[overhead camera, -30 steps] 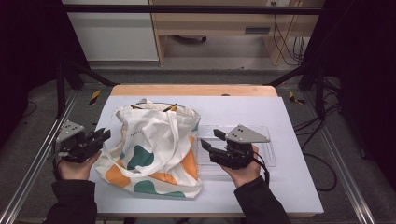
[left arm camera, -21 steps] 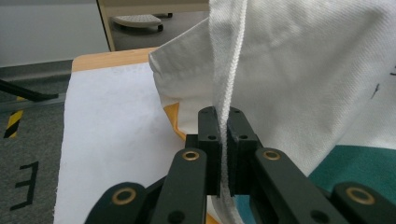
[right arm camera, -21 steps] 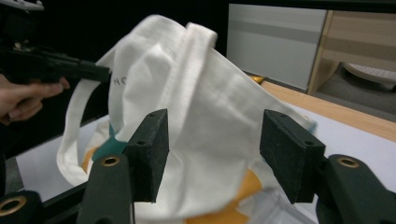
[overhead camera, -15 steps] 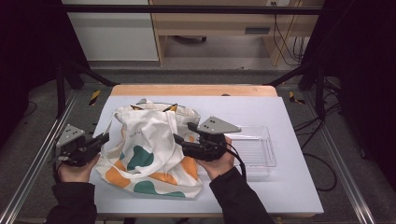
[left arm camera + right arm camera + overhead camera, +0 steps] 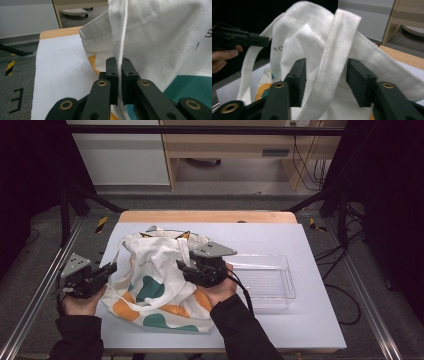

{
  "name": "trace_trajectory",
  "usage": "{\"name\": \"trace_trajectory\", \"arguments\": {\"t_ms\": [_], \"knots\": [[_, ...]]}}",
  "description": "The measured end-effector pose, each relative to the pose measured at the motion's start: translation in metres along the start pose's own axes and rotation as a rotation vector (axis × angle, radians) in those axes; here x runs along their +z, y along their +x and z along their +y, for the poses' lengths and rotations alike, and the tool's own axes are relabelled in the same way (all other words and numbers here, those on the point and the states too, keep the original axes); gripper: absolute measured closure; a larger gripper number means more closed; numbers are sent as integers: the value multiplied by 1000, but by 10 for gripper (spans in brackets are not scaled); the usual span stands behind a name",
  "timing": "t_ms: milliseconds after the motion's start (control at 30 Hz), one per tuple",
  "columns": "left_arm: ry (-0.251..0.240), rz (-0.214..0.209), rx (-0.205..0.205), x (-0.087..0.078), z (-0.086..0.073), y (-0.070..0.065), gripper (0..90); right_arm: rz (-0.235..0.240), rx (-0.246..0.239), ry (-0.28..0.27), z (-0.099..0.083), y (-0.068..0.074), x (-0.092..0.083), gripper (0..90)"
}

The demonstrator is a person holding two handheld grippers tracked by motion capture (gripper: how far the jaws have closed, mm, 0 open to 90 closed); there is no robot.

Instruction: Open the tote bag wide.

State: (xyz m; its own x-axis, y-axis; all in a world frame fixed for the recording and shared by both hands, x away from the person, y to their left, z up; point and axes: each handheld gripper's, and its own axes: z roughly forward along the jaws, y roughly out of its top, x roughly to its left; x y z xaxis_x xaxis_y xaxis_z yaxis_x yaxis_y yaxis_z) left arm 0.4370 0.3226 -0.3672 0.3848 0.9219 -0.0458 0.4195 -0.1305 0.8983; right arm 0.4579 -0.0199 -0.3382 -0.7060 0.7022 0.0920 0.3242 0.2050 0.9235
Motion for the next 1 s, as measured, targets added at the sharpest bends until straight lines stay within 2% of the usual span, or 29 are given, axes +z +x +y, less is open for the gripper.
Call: {"name": "trace_trajectory", "arguments": {"t_ms": [33,67,133,167,200,333,367,467,500,633,667,767,833,933,1000], "knots": [[-3,1,-4,0,0,0,839,4,-3,7,0,0,0,653],[-8,2,-5,0,1,0,795,5,-8,8,-1,0,-1,769],[-17,5,-14,-1,2,1,751,10,-6,11,-2,0,-2,796],[-30,5,-19,-2,3,1,724,18,-17,13,-2,0,-4,843],[-30,5,-19,-2,3,1,701,22,-25,14,-2,1,-5,849],[-60,-3,-23,-4,8,0,665,47,-46,12,-3,5,-8,856],[-69,-5,-16,-5,11,-1,652,72,-61,14,-5,9,-10,858],[-71,-2,-11,-4,13,-2,644,95,-81,21,-6,13,-12,858],[-64,-2,-16,-3,13,-2,651,118,-99,36,-9,17,-13,858],[-40,-19,-19,0,11,-1,764,145,-119,62,-16,23,-14,857],[-31,-19,-21,1,10,-2,764,145,-119,62,-16,23,-14,857],[-24,-33,-12,1,7,-4,861,146,-117,67,-22,23,-14,850],[-21,-31,0,0,6,-6,868,139,-111,69,-25,21,-14,833],[-18,-29,10,-4,-1,-11,871,132,-83,54,-27,16,-16,699],[-15,-26,14,-5,-3,-11,871,132,-76,42,-26,15,-17,672]]}}
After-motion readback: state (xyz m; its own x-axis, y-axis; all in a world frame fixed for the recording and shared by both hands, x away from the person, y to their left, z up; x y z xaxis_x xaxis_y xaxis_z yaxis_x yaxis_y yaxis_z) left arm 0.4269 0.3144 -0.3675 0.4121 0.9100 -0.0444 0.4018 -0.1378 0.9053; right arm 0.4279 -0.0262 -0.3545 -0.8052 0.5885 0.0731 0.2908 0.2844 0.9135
